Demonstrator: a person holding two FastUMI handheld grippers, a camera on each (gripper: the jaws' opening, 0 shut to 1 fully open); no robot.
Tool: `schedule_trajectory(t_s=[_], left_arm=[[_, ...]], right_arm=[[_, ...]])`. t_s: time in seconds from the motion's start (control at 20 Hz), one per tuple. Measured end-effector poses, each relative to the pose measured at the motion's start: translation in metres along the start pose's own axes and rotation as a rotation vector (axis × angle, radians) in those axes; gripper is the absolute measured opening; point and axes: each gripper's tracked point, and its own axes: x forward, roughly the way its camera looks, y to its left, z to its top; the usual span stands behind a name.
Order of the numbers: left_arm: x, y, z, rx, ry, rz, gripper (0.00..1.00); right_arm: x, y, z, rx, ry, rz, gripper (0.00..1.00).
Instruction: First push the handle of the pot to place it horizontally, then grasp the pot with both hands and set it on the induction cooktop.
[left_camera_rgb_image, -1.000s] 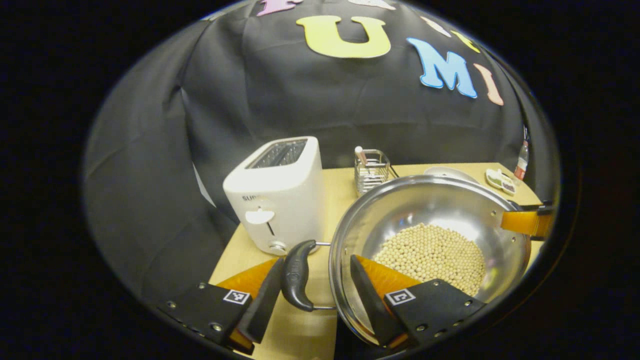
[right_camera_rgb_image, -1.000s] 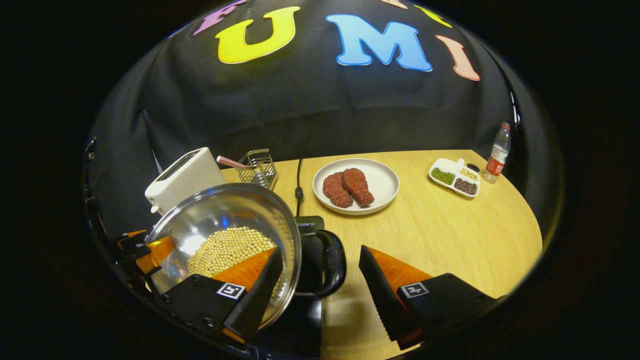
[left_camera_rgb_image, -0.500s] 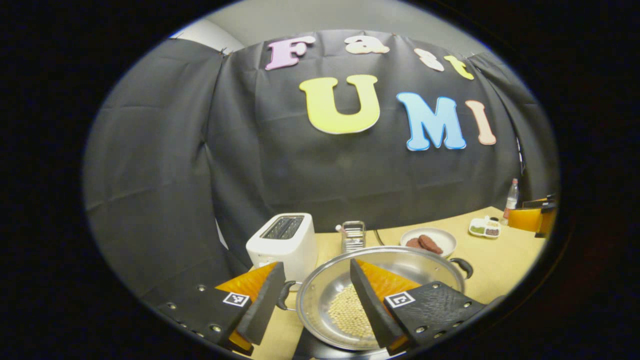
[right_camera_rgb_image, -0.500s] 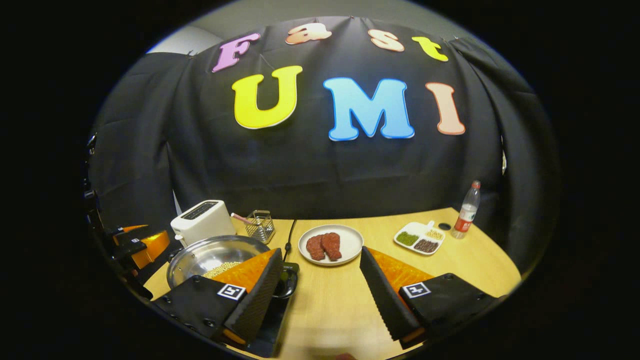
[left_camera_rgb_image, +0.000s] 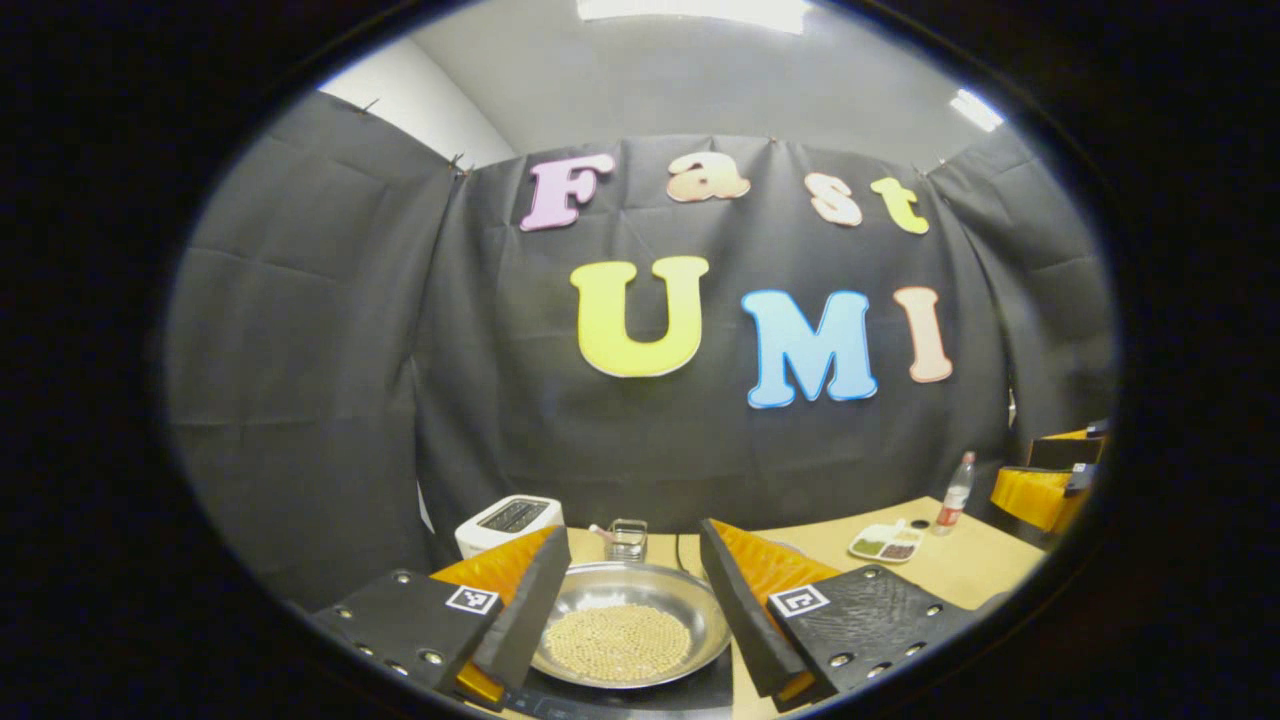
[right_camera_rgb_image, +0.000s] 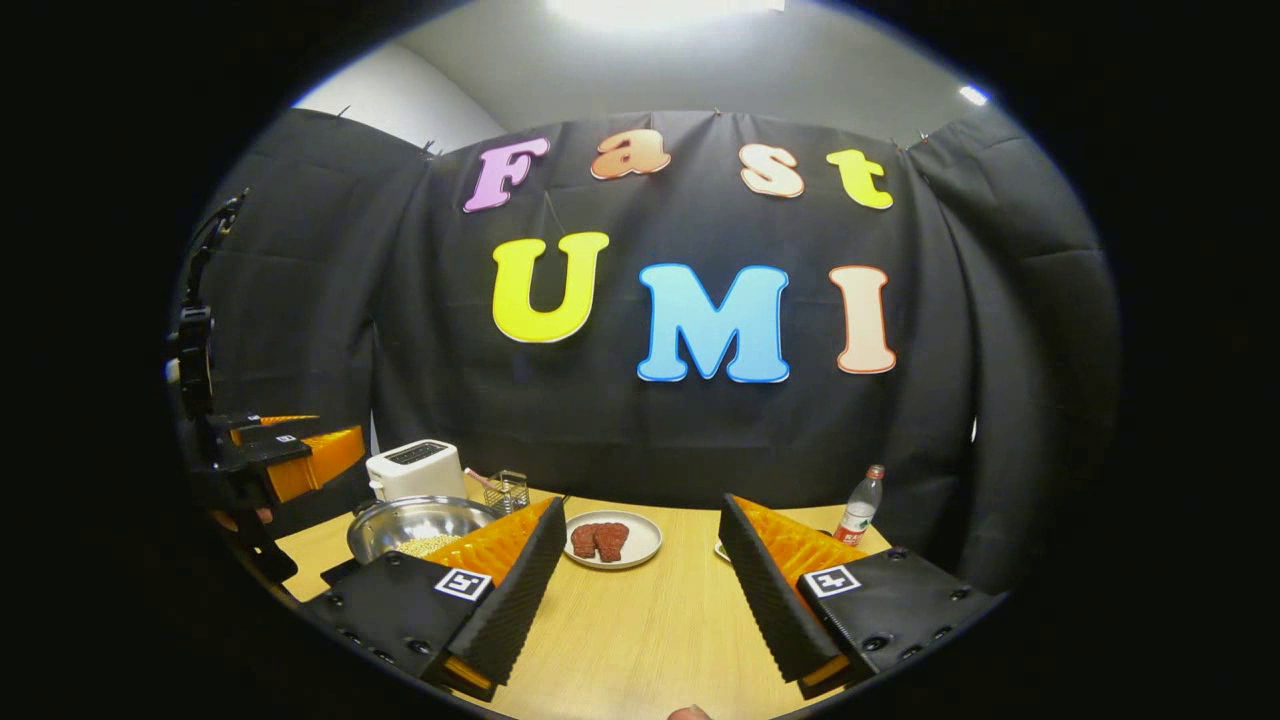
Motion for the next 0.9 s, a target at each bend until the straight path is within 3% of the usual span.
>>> schedule_trajectory(t_s=[0.2,0.4,0.6,0.65,0.85,0.9], left_arm=[[-0.047,-0.037,0.045,0.014,-0.086,0.001,0.79],[-0.087,-0.071,0.067,0.01,-0.116,-0.047,0.79],[-0.124,-0.078,0.077,0.003,-0.134,-0.063,0.79],[-0.132,-0.078,0.081,-0.001,-0.143,-0.066,0.79],[-0.142,-0.075,0.091,-0.012,-0.169,-0.071,0.82],[-0.142,-0.072,0.093,-0.019,-0.176,-0.07,0.79]], right_arm=[[-0.037,-0.034,0.023,-0.005,-0.056,0.011,0.98],[-0.072,-0.058,0.034,-0.011,-0.102,-0.022,0.97],[-0.088,-0.063,0.036,-0.009,-0.111,-0.034,0.97],[-0.088,-0.062,0.038,-0.002,-0.115,-0.033,0.92],[-0.094,-0.064,0.049,0.015,-0.148,-0.068,0.92],[-0.097,-0.064,0.053,0.012,-0.165,-0.075,0.92]])
